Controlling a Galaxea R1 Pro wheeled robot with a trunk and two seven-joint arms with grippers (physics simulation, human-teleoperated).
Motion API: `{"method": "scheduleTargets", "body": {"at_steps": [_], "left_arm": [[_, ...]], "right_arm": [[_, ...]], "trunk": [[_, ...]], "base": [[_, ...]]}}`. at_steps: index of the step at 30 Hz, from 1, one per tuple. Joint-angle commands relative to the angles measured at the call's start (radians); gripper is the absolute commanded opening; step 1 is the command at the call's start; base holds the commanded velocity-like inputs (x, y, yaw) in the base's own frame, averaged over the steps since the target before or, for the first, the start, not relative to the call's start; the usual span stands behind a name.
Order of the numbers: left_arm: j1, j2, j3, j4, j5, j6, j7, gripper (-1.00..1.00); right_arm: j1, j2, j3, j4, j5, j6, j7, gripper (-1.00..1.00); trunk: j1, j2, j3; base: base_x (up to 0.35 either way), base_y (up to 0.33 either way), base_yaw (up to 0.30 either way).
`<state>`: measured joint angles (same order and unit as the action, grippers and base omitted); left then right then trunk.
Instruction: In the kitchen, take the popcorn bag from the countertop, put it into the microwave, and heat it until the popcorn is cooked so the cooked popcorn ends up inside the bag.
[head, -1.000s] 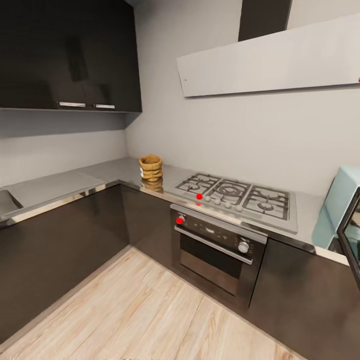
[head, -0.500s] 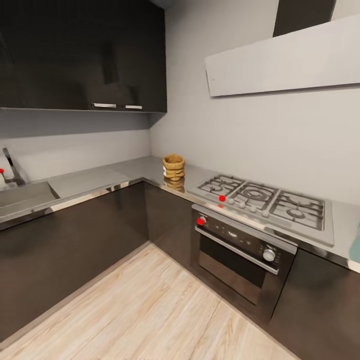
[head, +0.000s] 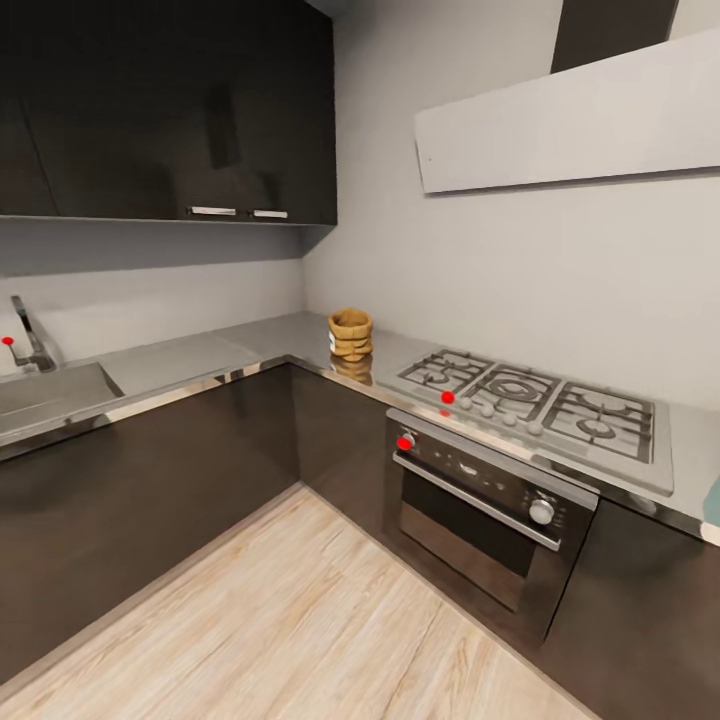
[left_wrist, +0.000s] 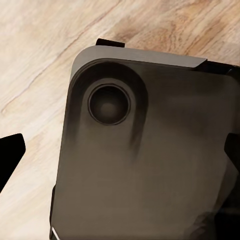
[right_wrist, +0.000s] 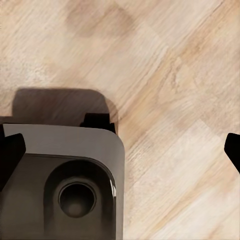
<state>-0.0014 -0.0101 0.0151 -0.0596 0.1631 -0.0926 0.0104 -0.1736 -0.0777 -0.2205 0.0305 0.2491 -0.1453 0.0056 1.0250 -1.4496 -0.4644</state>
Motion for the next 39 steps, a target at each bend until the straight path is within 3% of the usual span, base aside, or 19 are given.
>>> {"method": "scheduleTargets", "body": {"at_steps": [1, 10, 20, 39], "left_arm": [[0.000, 0.000, 0.001, 0.000, 0.006, -0.002, 0.001, 1.00], [0.000, 0.001, 0.000, 0.001, 0.006, -0.002, 0.000, 1.00], [0.000, 0.001, 0.000, 0.001, 0.006, -0.002, 0.000, 1.00], [0.000, 0.001, -0.001, 0.001, 0.006, -0.001, 0.000, 1.00]], "right_arm": [[-0.001, -0.001, -0.009, 0.003, 0.008, -0.006, 0.001, 1.00], [-0.001, 0.001, -0.009, 0.003, 0.008, -0.006, 0.001, 1.00], [-0.001, 0.000, -0.010, 0.003, 0.007, -0.005, 0.001, 1.00], [-0.001, -0.003, -0.008, 0.003, 0.008, -0.007, 0.004, 1.00]], "trunk": [[0.000, 0.000, -0.001], [0.000, 0.000, -0.001], [0.000, 0.000, -0.001], [0.000, 0.000, -0.001]], "base": [[0.141, 0.000, 0.000], [0.297, 0.000, 0.011], [0.300, 0.000, 0.204], [0.249, 0.000, 0.005]]}}
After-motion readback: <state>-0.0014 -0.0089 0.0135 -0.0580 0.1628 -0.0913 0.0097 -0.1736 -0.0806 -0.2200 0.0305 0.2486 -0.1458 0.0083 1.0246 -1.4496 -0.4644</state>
